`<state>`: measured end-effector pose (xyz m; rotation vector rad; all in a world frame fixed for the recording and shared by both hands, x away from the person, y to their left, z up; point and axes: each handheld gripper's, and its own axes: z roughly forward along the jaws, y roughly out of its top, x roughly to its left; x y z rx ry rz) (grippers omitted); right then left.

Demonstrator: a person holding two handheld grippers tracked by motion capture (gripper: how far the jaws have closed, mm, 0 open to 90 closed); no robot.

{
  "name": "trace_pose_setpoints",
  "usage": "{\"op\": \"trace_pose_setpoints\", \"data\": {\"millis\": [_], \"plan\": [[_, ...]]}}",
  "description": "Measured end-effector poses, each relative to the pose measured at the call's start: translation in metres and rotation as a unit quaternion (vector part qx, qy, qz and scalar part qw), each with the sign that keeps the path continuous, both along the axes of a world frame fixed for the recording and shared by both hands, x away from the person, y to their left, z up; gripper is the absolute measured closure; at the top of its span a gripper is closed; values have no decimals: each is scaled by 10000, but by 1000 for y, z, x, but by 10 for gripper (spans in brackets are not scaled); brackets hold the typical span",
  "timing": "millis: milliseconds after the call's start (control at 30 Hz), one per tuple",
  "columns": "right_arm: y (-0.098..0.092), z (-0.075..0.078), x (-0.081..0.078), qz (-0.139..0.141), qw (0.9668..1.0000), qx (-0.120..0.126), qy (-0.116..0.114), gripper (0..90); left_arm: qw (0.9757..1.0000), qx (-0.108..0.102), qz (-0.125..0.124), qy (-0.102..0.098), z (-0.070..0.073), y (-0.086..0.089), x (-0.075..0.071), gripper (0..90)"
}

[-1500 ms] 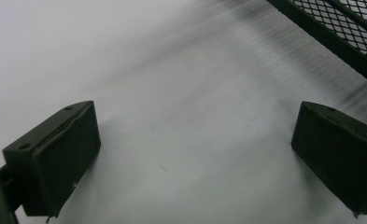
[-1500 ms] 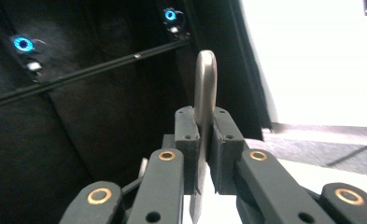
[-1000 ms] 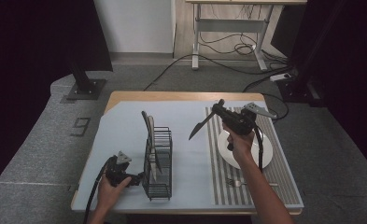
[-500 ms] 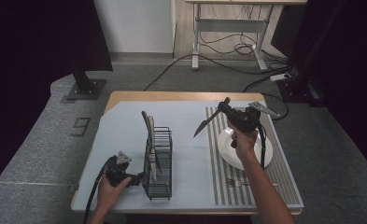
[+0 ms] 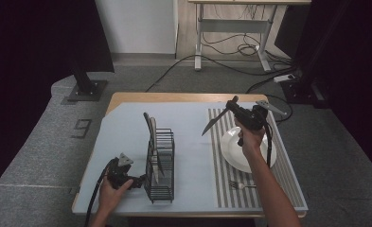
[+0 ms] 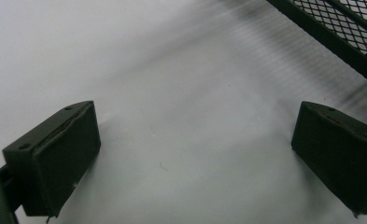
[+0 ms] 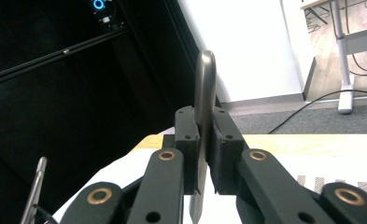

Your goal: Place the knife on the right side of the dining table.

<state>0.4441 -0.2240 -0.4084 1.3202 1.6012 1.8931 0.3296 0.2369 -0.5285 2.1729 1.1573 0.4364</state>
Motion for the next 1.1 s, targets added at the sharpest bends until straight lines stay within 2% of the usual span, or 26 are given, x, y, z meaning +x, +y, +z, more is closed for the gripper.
{"op": "trace_pose_setpoints", "data": {"millis": [333, 833, 1100], "plan": [[-9, 0, 12, -228, 9997, 86, -18, 834, 10000, -4, -2, 3, 0, 0, 0, 6], [-21, -11, 27, -478, 9988, 24, 114, 834, 10000, -2, -3, 2, 0, 0, 0, 6], [-33, -11, 31, -630, 9978, -70, 170, 834, 10000, -3, -2, 2, 0, 0, 0, 7]]}}
